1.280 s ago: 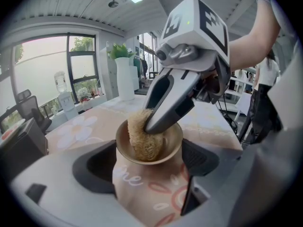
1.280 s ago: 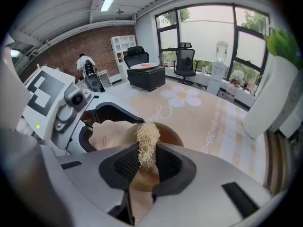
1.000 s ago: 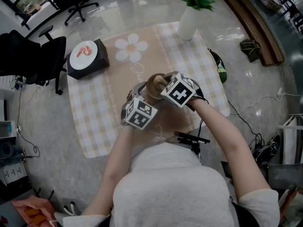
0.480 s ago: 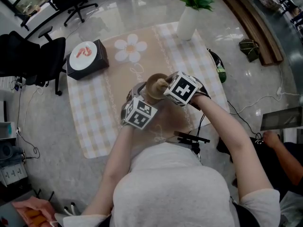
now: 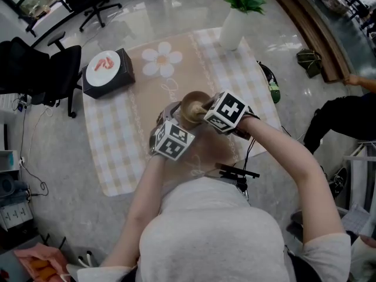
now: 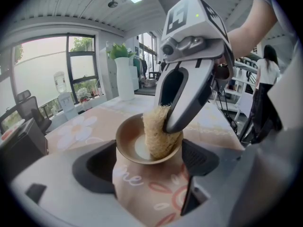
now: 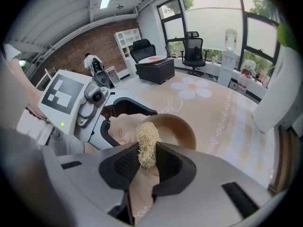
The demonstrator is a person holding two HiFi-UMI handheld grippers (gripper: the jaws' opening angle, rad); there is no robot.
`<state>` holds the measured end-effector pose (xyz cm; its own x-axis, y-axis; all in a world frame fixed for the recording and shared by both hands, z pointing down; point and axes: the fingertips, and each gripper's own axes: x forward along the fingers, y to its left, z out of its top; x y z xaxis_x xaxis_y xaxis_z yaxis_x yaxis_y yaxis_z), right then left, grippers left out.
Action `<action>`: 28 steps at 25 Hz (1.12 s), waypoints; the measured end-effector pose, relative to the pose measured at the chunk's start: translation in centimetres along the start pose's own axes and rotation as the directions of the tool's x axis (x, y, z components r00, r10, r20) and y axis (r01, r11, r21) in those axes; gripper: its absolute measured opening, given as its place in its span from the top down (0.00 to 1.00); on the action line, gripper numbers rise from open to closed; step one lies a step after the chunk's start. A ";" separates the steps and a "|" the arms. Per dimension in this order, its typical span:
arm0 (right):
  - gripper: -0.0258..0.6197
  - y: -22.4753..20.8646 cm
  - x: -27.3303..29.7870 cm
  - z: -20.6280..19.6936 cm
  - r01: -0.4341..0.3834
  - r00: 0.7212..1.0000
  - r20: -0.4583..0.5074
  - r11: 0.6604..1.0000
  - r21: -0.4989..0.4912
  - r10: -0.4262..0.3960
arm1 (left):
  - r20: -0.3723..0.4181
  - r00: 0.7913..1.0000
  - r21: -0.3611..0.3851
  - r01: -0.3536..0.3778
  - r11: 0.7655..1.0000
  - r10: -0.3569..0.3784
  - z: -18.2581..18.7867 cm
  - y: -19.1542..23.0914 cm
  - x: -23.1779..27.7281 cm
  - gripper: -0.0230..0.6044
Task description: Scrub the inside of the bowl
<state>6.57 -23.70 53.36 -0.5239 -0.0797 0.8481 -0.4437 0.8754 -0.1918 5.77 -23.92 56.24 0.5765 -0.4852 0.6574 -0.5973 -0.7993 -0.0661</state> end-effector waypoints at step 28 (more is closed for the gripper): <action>0.83 -3.3 -2.8 1.9 0.290 0.949 0.132 0.957 -0.016 -0.285 | 0.020 0.999 -0.027 -0.026 0.999 0.027 0.1 0.1 -0.7 0.28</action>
<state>8.13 -27.27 50.72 -0.4669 -0.3885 0.7944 -0.5650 0.8221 0.0700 5.37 -23.74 55.67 0.5713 -0.5134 0.6403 -0.6270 -0.7765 -0.0633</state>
